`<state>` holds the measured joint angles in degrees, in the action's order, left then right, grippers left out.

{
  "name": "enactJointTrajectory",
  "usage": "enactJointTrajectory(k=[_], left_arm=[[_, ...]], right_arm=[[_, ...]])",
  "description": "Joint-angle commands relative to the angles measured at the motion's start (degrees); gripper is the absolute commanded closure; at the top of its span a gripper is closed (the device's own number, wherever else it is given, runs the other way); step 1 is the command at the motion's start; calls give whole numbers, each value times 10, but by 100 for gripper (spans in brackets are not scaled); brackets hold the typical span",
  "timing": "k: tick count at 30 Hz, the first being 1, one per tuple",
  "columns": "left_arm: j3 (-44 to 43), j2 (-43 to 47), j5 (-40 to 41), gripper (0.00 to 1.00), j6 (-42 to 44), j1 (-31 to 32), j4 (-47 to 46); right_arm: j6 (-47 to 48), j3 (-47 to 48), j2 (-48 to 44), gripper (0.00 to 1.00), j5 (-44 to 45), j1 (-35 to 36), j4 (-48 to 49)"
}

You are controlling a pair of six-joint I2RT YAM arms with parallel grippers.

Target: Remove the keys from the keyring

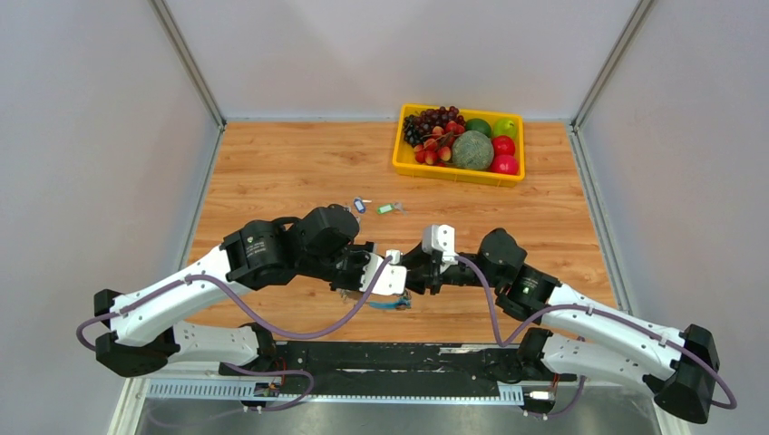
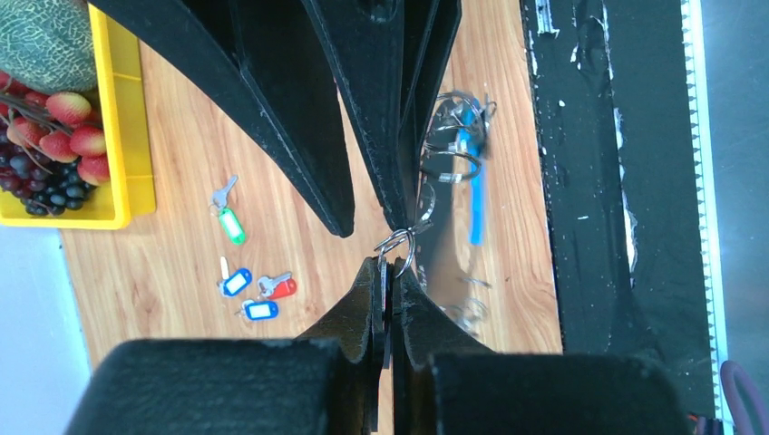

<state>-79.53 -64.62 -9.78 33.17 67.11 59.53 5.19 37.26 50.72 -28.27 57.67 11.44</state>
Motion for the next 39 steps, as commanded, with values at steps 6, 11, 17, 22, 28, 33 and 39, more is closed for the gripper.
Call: enactJointTrajectory(k=[6, 11, 17, 22, 28, 33, 39], left_arm=[[-11, 10, 5, 100, 12, 4, -34], [-15, 8, 3, 100, 11, 7, -37], [-16, 4, 4, 100, 14, 11, -36], [-18, 2, 10, 100, 17, 12, -36], [-20, 10, 23, 100, 17, 13, -38], [-7, 33, 42, 100, 22, 14, -55], [20, 58, 49, 100, 22, 14, -79]], right_arm=[[-10, 29, 4, 70, -22, 2, 22], [-7, 37, 18, 70, -17, 7, 27], [-4, 44, 28, 70, -21, 10, 32], [-4, 46, 33, 86, -27, 11, 33], [-1, 34, 19, 98, -5, 11, 24], [-3, 22, -3, 98, 13, 12, 19], [-11, 23, -15, 99, 39, 11, 10]])
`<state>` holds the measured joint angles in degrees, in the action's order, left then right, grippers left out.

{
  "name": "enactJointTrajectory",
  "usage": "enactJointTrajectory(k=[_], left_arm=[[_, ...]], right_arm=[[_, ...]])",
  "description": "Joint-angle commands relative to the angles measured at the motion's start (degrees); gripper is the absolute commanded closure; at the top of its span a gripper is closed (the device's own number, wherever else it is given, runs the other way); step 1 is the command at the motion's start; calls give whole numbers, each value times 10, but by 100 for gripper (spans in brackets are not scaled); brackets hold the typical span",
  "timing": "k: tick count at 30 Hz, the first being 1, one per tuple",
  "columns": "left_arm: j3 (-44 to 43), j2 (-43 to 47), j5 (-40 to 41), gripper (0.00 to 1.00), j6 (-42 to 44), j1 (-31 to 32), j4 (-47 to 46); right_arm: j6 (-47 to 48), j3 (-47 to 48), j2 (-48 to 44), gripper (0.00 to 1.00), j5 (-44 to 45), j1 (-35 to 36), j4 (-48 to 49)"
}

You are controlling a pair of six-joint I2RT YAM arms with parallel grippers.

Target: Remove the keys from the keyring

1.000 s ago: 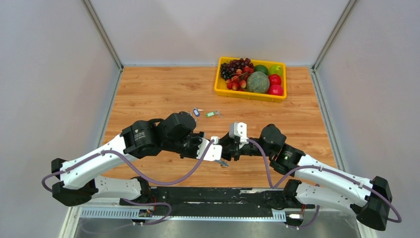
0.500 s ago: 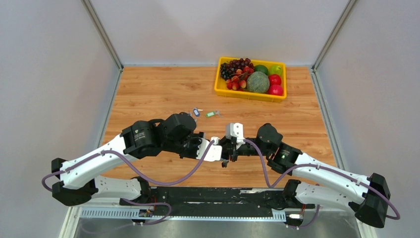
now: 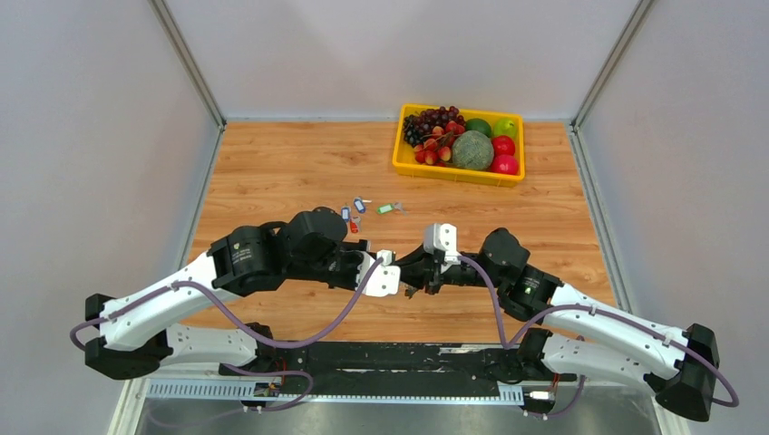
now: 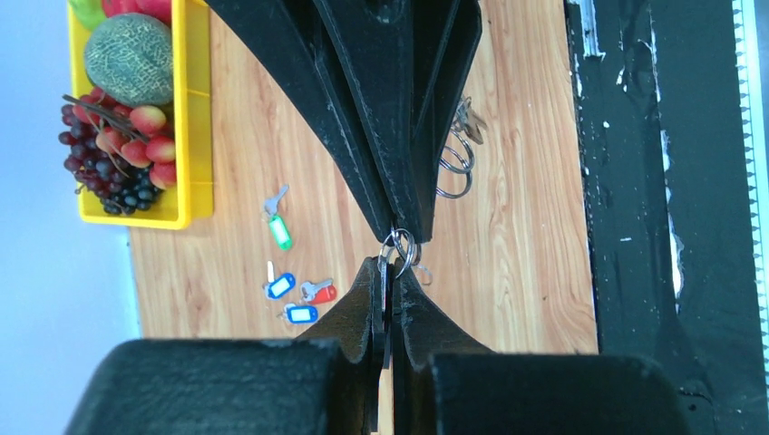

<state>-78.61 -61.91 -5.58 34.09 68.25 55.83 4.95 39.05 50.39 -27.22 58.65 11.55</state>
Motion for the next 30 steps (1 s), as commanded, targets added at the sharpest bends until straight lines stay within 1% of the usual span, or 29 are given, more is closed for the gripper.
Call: enactJointTrajectory(k=[1, 6, 9, 15, 20, 22, 30], left_arm=[[18, 33, 8, 100, 13, 2, -43], [33, 43, 20, 100, 12, 2, -44], [47, 51, 16, 100, 9, 2, -50], [80, 39, 13, 100, -2, 2, -63], [103, 48, 19, 100, -3, 3, -80], [112, 52, 22, 100, -2, 3, -87], [118, 58, 35, 100, 0, 3, -93]], right_arm=[[-9, 6, -11, 98, 31, 1, 6], [-9, 6, -19, 98, 49, 1, -3], [-12, 7, -23, 100, 56, 1, -3], [-44, 18, -24, 100, 85, 1, 5], [-46, 9, -51, 100, 111, 1, 9], [-62, 7, -59, 100, 112, 1, 13], [-74, 3, -67, 100, 125, 1, 18]])
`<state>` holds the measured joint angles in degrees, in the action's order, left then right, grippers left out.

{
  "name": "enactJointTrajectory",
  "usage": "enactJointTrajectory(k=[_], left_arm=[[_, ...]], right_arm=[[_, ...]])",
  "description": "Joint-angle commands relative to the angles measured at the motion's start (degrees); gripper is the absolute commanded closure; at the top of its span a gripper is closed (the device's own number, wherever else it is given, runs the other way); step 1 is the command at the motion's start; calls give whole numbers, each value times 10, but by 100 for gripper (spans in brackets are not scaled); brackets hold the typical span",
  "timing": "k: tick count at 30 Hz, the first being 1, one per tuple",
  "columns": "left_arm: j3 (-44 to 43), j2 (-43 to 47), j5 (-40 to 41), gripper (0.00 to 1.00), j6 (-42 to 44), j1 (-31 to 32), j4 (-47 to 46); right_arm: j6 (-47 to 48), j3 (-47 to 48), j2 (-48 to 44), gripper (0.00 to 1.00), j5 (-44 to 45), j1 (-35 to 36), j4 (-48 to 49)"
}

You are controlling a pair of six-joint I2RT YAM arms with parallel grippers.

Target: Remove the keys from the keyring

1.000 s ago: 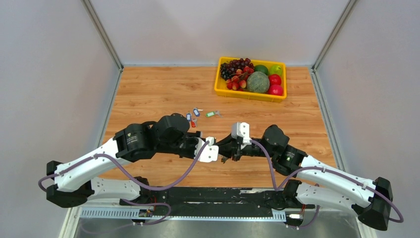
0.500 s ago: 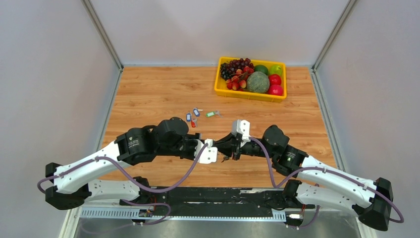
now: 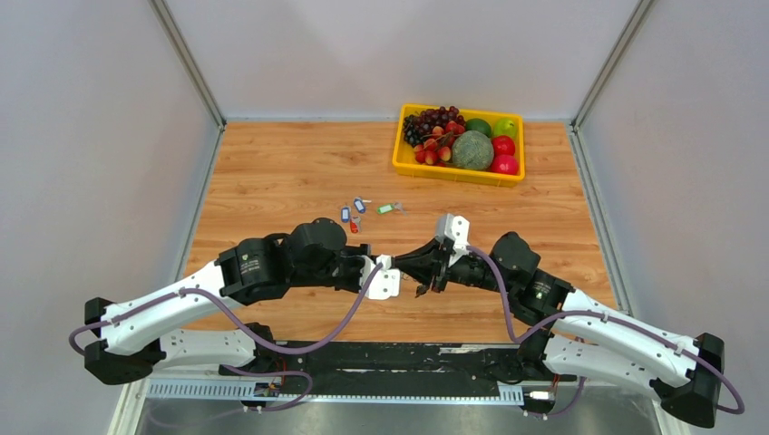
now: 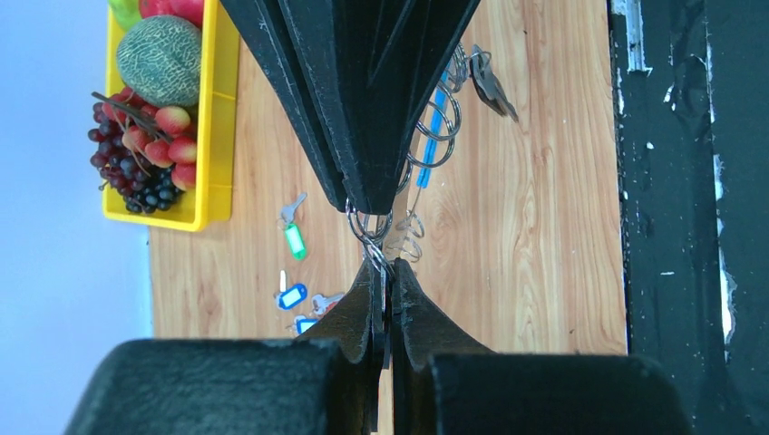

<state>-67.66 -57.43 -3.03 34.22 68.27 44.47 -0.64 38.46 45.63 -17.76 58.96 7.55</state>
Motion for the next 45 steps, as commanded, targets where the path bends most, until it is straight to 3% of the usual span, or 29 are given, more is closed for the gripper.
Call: enactJointTrajectory(k=[1, 6, 12, 17, 22, 33, 45], left_arm=[[9, 13, 3, 100, -1, 3, 18], [14, -3, -9, 100, -20, 3, -17], [10, 1, -10, 100, -30, 3, -53], [8, 21, 18, 100, -17, 3, -32], [-1, 38, 9, 100, -1, 3, -9], [-29, 33, -27, 100, 5, 3, 18], [-37, 19, -30, 100, 13, 3, 26]], right_arm=[[-26, 8, -18, 100, 28, -3, 67], [-100, -26, -3, 100, 42, -1, 176], [-129, -59, -8, 100, 78, -1, 233], [-105, -72, -39, 73, 97, -1, 208], [-70, -74, -59, 66, 97, -1, 168], [26, -40, -14, 66, -55, 1, 112], [60, -16, 31, 66, -77, 21, 101]])
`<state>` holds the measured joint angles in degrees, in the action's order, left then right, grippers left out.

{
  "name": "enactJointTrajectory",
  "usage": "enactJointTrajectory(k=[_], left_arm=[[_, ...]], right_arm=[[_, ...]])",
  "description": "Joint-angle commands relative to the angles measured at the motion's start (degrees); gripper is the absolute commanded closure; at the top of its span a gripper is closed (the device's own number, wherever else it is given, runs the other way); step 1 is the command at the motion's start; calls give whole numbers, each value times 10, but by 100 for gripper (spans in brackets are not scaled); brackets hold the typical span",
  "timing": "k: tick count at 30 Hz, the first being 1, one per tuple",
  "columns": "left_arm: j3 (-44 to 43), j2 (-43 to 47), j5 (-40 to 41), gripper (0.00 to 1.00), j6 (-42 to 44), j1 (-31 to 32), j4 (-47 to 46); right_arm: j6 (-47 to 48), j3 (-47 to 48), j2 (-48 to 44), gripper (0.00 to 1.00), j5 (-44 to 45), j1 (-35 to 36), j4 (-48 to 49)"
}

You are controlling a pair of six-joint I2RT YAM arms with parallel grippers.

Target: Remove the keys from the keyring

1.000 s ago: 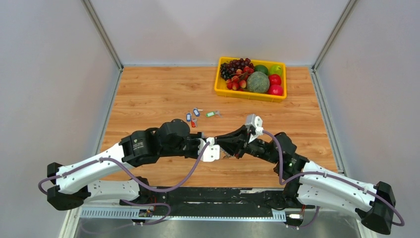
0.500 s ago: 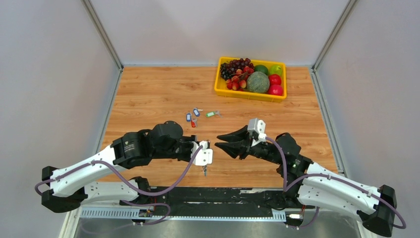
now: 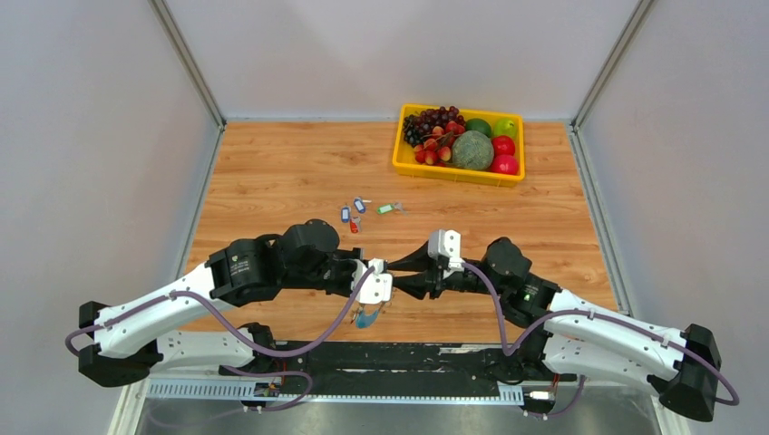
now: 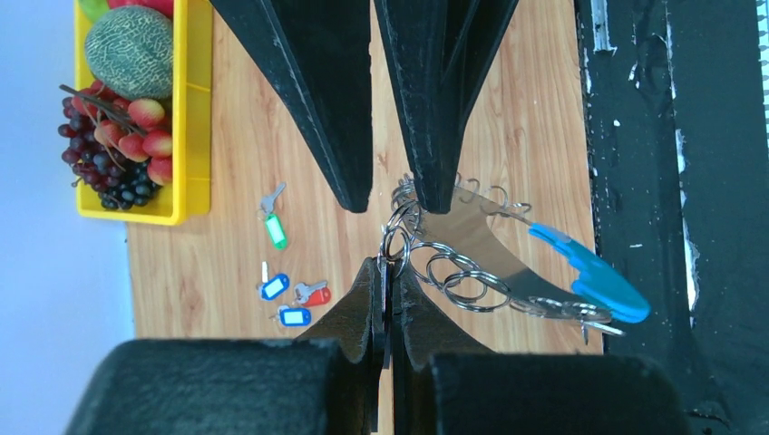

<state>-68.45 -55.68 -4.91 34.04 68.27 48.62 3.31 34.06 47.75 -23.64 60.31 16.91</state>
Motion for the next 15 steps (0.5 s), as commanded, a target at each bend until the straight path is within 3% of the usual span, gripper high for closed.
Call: enactJointTrajectory(k=[1, 7, 9, 13, 15], left_arm=[[-30, 1, -11, 100, 15, 3, -15], [-35, 2, -7, 100, 18, 3, -12], [-36, 3, -6, 100, 18, 3, -11], [-31, 6, -6, 100, 18, 3, -11], [-25, 7, -3, 100, 18, 3, -12]], right_arm=[[21, 30, 13, 67, -17, 9, 8], [27, 36, 29, 70, -9, 14, 2], [29, 36, 28, 76, -2, 14, 0], [29, 37, 20, 100, 14, 14, -4], [24, 36, 13, 100, 25, 14, -3]])
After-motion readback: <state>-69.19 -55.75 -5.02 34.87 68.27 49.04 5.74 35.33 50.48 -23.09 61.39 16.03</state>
